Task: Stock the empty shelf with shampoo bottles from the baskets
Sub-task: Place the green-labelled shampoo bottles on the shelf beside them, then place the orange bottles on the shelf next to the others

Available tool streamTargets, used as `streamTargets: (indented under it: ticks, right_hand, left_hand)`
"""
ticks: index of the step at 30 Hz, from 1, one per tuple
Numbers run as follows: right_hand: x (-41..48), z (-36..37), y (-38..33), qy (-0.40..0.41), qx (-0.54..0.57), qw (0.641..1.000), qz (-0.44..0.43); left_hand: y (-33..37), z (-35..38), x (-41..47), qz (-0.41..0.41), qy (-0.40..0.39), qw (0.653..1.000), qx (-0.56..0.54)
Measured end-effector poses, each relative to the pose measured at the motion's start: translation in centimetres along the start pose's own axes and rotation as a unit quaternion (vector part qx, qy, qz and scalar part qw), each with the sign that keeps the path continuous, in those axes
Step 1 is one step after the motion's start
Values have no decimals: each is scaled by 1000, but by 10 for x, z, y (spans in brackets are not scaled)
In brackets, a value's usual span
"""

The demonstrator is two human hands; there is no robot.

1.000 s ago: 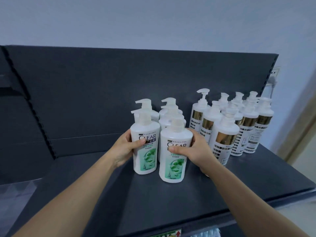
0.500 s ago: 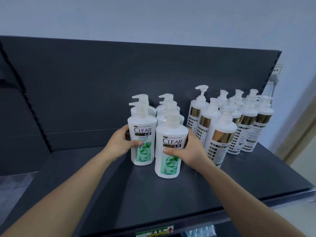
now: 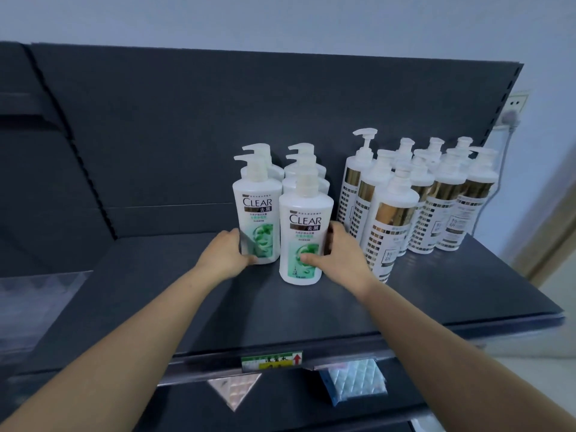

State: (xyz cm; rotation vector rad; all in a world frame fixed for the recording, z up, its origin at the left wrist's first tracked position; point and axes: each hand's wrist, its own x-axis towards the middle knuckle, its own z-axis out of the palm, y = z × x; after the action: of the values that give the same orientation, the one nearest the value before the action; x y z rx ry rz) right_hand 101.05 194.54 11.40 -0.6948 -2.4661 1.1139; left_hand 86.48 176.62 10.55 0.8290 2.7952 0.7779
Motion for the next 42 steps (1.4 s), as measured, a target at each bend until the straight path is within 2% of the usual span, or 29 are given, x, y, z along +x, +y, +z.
streamTargets:
  ticks: [9, 16, 30, 38, 42]
  right_hand:
    - [-60, -2, 0, -24, -165, 986, 3]
    - [-141, 2, -2, 6, -263, 964, 36]
    - [-341, -35, 48, 52, -326, 920, 213]
    - [-467, -85, 93, 69, -330, 888, 312]
    - [-542, -111, 117, 75, -320, 873, 359]
  left_hand:
    - [7, 0, -53, 108, -6, 984, 145]
    - [23, 5, -112, 241, 14, 953, 182]
    - [80, 84, -240, 425, -60, 877, 214]
    - [153, 144, -340, 503, -102, 837, 192]
    - [191, 179, -403, 526, -153, 819, 171]
